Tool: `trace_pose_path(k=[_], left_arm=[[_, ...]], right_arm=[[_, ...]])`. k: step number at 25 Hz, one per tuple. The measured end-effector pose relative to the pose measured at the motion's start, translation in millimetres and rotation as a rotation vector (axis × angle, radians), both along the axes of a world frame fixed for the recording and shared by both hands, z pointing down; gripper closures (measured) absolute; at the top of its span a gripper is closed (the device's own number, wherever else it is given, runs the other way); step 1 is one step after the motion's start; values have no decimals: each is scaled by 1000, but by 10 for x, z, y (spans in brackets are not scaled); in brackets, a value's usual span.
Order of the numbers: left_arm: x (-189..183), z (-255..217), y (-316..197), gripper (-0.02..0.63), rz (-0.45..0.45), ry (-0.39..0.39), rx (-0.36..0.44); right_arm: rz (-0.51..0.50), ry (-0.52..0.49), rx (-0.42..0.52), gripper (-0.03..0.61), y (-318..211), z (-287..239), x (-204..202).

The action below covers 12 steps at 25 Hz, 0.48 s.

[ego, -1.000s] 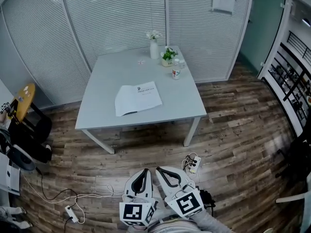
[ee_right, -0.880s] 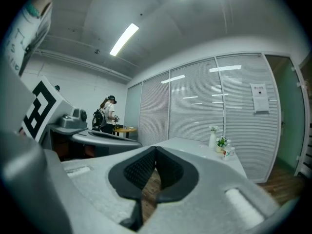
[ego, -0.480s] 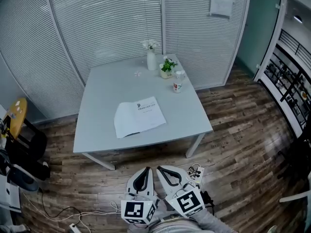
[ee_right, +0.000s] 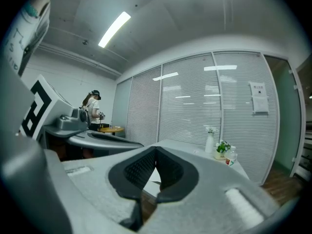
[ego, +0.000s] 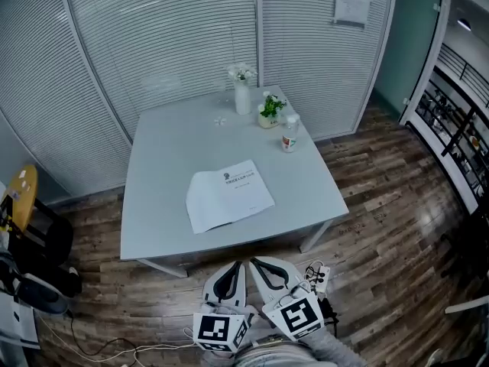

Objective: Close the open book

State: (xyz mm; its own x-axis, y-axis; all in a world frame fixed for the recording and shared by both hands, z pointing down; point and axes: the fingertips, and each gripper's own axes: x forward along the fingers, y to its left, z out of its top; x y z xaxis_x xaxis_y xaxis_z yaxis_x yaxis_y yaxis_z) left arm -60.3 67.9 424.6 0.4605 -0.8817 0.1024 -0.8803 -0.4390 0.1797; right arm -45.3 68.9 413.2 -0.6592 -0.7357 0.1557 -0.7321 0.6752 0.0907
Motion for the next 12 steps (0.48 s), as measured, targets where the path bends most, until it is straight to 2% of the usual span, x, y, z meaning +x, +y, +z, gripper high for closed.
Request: trace_pose_path(k=[6, 12], left_arm=[[-195, 54, -180, 615, 7, 5, -17], [-236, 141, -284, 615, 23, 3, -41]], right_arm=[[30, -6, -12, 577, -195, 101, -114], [46, 1, -32, 577, -315, 118, -152]])
